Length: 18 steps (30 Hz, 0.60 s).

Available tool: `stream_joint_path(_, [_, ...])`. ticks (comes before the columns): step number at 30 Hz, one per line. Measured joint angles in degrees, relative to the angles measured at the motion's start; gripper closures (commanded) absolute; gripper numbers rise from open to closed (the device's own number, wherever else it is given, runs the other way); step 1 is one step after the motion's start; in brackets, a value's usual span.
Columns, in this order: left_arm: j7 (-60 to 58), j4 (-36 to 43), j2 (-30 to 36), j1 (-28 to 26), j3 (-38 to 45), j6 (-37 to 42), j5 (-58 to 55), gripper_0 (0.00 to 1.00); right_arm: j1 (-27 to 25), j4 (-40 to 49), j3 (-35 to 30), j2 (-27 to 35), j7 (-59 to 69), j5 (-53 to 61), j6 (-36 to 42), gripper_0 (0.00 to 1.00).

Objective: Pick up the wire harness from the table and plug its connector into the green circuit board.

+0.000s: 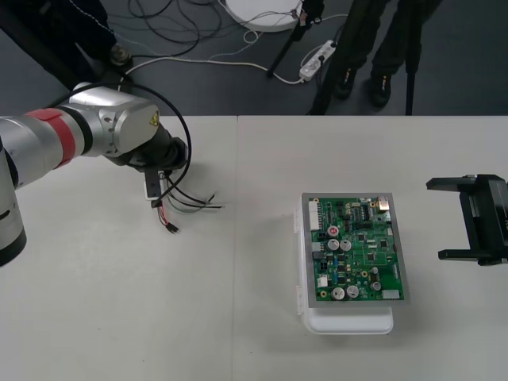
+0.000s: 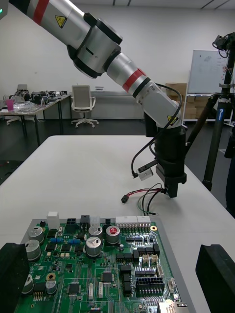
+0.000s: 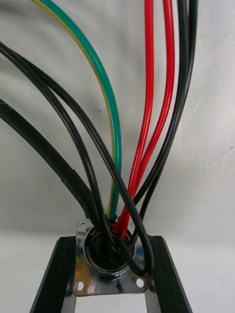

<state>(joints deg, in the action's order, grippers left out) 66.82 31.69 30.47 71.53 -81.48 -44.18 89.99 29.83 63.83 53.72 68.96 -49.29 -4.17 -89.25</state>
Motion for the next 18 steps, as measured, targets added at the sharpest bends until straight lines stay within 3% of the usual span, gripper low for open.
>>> stream_joint_path(18, [0.0, 5.1, 7.9, 0.0, 10.3, -12.0, -4.7, 1.00, 0.0, -0.1, 0.0, 0.0, 0.2, 0.0, 0.0, 0.00])
